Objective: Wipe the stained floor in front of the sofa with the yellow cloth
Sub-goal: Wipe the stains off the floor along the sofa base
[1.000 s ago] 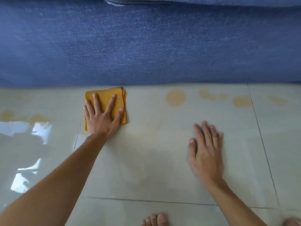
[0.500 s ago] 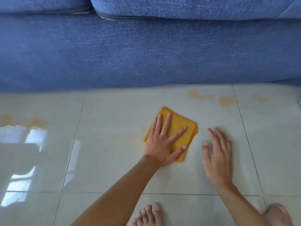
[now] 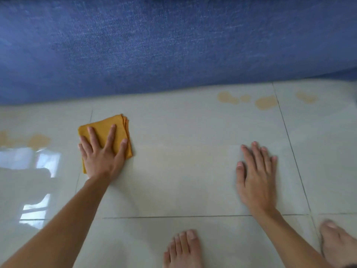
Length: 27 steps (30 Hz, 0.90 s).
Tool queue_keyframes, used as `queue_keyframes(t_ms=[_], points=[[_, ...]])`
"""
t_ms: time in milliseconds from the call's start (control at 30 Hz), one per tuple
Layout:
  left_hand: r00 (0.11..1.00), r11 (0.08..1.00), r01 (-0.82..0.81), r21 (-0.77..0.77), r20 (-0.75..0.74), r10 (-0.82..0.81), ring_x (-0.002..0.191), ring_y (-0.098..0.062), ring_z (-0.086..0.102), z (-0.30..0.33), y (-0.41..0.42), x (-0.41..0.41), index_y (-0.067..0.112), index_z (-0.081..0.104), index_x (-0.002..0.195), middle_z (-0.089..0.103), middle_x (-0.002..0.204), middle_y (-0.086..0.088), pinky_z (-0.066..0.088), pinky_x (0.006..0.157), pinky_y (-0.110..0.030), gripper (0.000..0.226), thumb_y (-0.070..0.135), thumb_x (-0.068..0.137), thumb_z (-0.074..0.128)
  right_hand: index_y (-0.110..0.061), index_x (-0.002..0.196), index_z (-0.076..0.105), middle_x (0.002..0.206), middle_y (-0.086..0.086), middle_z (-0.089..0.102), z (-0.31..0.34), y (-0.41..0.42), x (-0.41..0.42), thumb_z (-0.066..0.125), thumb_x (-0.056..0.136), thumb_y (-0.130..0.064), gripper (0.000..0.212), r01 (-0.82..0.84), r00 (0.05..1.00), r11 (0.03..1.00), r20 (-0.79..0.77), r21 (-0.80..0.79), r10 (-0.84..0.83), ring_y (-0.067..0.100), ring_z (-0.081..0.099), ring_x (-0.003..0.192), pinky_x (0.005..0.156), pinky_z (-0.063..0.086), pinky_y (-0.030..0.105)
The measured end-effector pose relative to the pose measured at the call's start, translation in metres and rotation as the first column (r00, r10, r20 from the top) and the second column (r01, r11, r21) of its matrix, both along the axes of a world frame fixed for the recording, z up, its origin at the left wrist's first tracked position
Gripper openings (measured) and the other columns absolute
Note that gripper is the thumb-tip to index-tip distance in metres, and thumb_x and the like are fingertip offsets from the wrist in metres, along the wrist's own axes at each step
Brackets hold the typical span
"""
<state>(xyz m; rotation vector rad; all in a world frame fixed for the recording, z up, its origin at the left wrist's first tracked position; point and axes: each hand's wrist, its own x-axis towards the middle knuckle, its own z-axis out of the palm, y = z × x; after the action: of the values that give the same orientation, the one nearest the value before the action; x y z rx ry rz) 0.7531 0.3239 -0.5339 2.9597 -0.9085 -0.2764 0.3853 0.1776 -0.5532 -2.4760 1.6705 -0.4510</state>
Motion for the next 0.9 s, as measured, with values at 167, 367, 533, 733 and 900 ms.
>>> queue_keyframes(t_ms=[167,367,533,733,900], points=[[0.995,0.995,0.093,-0.019,-0.040,-0.094,0.149,-0.044,-0.008,0.000,-0.094,-0.026,0.052,0.009,0.150,-0.008,0.164,-0.014,-0.005,0.121,-0.054,0.070,0.077,0.085,0.018,-0.012,0.143,0.052,0.156,0.015,0.043,0.001,0.001,-0.001,0.039,0.096,-0.029,0.052,-0.006,1.000,1.000,0.014,0.003,0.006,0.036,0.036,0.147,0.123,0.017,0.058],[0.852,0.857,0.507,-0.089,-0.098,-0.514,0.148,-0.048,-0.006,0.007,-0.162,-0.178,0.049,0.013,0.151,-0.004,0.164,-0.017,0.000,0.120,-0.057,0.069,0.073,0.087,0.022,-0.008,0.139,0.054,0.151,0.013,0.050,0.020,-0.009,-0.013,0.040,0.097,-0.022,0.047,-0.059,0.961,0.995,0.273,0.075,0.037,0.025,0.041,0.143,0.118,0.033,0.052],[0.640,0.643,0.756,-0.123,-0.066,-0.766,0.149,-0.043,-0.008,0.006,-0.097,-0.240,0.052,0.016,0.149,-0.004,0.165,-0.013,0.008,0.120,-0.056,0.067,0.074,0.088,0.030,-0.006,0.139,0.055,0.148,0.016,0.052,0.022,-0.019,-0.051,0.039,0.097,-0.024,0.048,-0.002,0.986,1.000,0.169,-0.024,0.006,0.034,0.047,0.139,0.114,0.036,0.056],[0.780,0.779,0.625,-0.042,-0.005,-0.626,0.151,-0.038,0.000,-0.001,-0.007,-0.151,0.054,0.021,0.147,0.001,0.165,-0.010,0.016,0.120,-0.052,0.066,0.077,0.086,0.028,-0.008,0.137,0.057,0.148,0.017,0.052,0.004,-0.038,-0.085,0.039,0.096,-0.028,0.050,0.065,0.998,0.996,0.003,-0.057,-0.065,0.040,0.048,0.135,0.113,0.034,0.060],[0.966,0.965,0.258,0.044,-0.011,-0.258,0.151,-0.036,0.001,0.005,-0.019,-0.073,0.054,0.012,0.149,0.000,0.165,-0.010,0.007,0.123,-0.050,0.073,0.078,0.081,0.017,-0.011,0.139,0.056,0.152,0.015,0.049,-0.001,-0.035,-0.082,0.040,0.096,-0.026,0.049,0.105,0.994,0.993,-0.019,-0.062,-0.106,0.038,0.044,0.139,0.119,0.026,0.057]])
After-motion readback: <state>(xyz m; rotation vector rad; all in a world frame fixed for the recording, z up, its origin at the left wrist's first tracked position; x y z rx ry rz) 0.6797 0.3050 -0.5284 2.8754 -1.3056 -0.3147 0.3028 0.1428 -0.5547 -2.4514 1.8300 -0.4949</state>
